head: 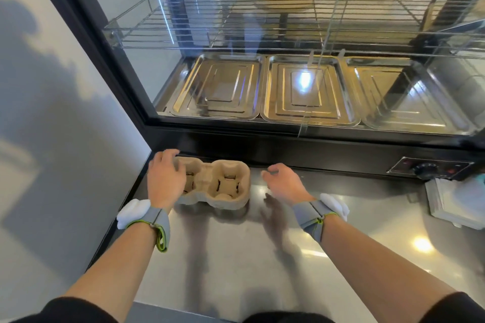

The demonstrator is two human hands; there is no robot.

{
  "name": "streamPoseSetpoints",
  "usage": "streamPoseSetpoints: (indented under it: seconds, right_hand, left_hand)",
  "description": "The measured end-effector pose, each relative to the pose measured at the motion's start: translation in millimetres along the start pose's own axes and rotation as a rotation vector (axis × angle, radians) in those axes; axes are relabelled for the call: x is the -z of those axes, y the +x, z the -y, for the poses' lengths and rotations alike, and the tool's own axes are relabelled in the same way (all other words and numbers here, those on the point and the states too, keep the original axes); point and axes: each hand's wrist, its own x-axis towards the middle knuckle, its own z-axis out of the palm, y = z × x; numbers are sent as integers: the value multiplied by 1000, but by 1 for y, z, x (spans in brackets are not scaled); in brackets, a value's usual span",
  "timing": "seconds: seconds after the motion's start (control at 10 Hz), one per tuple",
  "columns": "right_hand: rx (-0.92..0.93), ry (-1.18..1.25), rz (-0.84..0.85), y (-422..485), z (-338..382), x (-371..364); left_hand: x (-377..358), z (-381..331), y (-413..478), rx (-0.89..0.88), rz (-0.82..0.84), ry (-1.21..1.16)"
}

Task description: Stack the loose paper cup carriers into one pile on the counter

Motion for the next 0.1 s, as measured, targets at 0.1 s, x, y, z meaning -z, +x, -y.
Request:
streamPoseSetpoints:
  seconds: [0.1]
  right_hand:
    - [1, 35, -100, -8, -11, 21]
  left_hand:
    - [-10, -34, -7, -96, 77, -129]
